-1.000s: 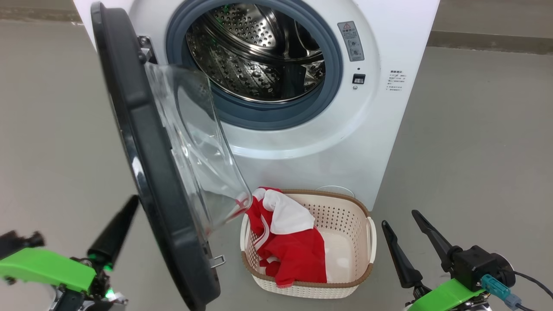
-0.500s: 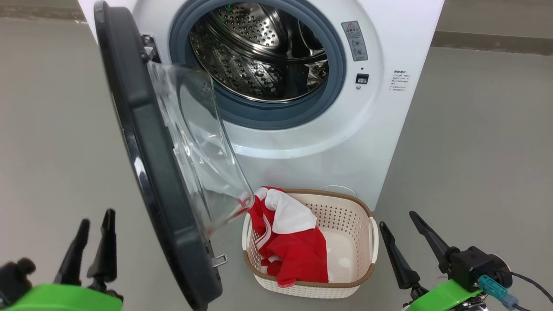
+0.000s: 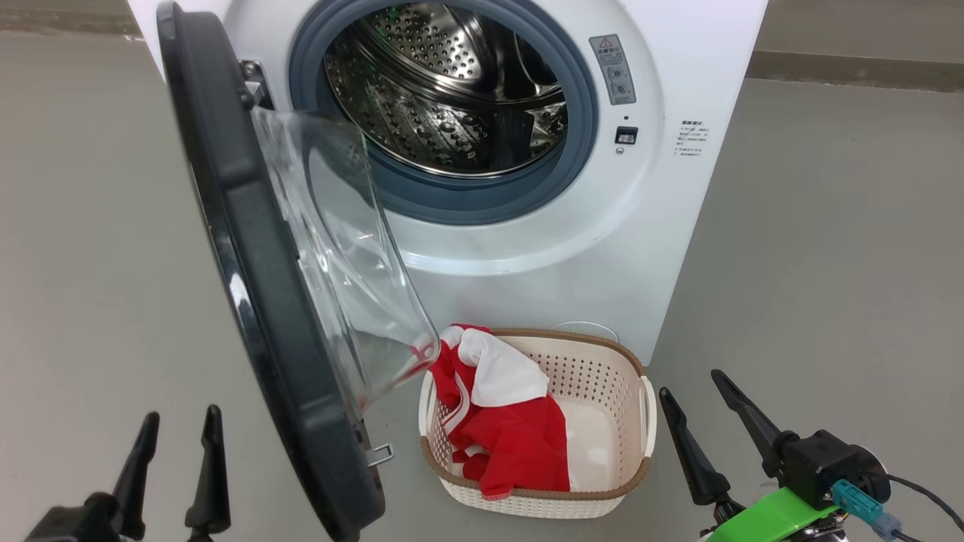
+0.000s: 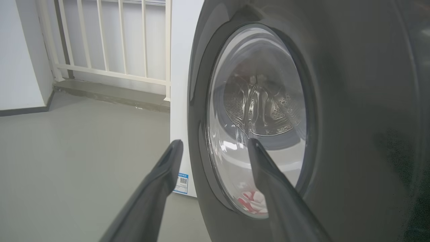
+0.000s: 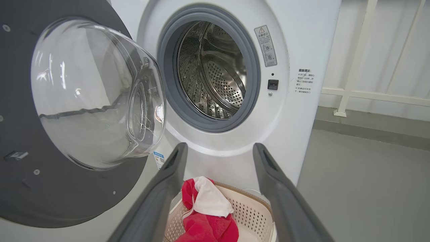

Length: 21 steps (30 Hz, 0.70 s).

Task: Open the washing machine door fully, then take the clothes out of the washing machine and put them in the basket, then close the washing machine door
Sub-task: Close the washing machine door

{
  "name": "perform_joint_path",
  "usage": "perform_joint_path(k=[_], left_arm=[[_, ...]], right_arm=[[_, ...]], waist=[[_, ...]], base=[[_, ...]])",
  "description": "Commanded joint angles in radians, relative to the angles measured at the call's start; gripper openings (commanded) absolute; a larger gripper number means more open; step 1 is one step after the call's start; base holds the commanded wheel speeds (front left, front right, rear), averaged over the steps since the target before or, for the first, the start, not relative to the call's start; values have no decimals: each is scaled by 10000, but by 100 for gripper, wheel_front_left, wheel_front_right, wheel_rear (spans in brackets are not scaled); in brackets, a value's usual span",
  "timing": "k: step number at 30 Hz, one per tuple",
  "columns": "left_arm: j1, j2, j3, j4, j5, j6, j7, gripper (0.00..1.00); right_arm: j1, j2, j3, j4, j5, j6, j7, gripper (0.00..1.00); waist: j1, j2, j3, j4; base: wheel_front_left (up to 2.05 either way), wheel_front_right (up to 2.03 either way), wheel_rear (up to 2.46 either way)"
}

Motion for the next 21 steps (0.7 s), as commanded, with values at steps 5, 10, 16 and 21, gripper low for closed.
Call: perform_joint_path(k=[5, 10, 16, 21], left_arm=[[211, -491, 979, -320, 651, -46, -120, 100], [345, -805, 1267, -376, 997, -112, -120, 100], [392, -1106, 1583, -368, 1257, -183, -121, 100], [389, -1214, 1714, -292, 1458, -228, -121, 100]], right_arm=[[-182, 5, 216, -215, 120, 33, -63, 100], [-206, 43, 210, -206, 128, 33, -63, 100], [-219, 82, 220, -200, 108, 33, -63, 100], [-252, 73, 234, -182, 107, 33, -63, 100]], waist=[[0, 0, 0, -38], [0, 0, 18, -33], [0, 0, 39, -18], [0, 0, 37, -29]], base=[[0, 0, 0], [0, 0, 0], [0, 0, 0], [0, 0, 0]])
